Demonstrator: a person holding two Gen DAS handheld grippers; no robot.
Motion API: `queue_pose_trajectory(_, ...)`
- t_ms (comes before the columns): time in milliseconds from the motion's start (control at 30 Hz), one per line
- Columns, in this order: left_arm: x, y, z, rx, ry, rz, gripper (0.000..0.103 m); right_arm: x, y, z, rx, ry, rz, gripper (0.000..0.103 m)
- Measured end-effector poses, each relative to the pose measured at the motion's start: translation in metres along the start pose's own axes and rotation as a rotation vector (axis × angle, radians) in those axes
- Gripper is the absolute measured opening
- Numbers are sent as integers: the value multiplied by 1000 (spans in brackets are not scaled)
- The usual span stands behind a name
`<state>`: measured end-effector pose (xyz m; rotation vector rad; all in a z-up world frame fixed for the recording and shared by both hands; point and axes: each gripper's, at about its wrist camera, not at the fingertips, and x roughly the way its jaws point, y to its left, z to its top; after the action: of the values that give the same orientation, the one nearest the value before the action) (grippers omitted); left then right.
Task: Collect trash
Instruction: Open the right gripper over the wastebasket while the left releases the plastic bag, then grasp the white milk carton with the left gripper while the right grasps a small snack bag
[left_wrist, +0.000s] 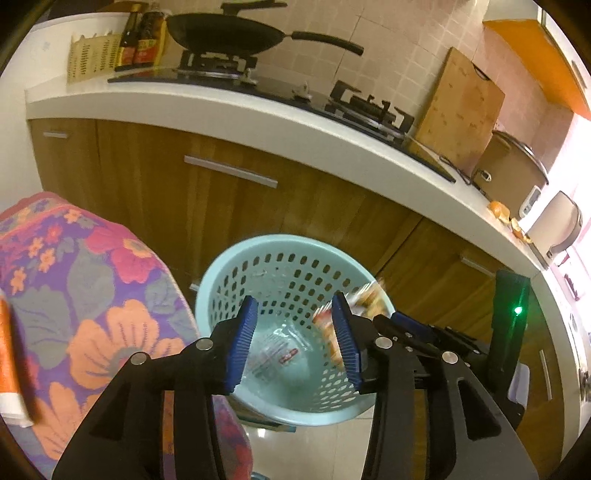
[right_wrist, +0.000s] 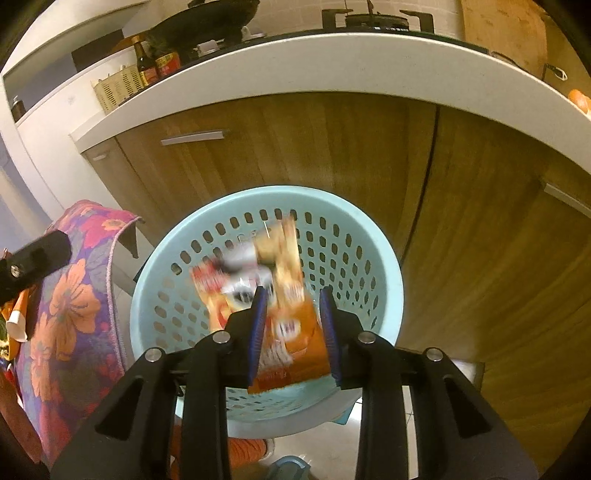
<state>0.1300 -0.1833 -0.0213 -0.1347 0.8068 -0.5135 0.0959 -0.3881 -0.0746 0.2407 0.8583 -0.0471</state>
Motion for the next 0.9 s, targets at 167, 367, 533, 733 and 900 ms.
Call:
queue_pose_trajectory(167, -28, -1, 2, 13, -47, 8, 46, -13, 5, 0, -10, -31, 17, 49)
queue_pose_trajectory(367, -73, -5, 1, 44, -124, 17, 47, -38, 25, 3, -40, -77, 50, 49)
queue_pose_trajectory(533, -119, -5, -4, 70, -201, 43, 53, -67, 51, 4, -97, -139, 90, 49)
queue_pose_trajectory(733, -173, 10, -17, 50, -267, 84, 57, -94, 96, -2, -190, -187, 172, 49)
queue_pose_trajectory(900, -219, 35, -38, 27, -329, 172, 62, -107, 142, -15, -280, -210, 243, 49)
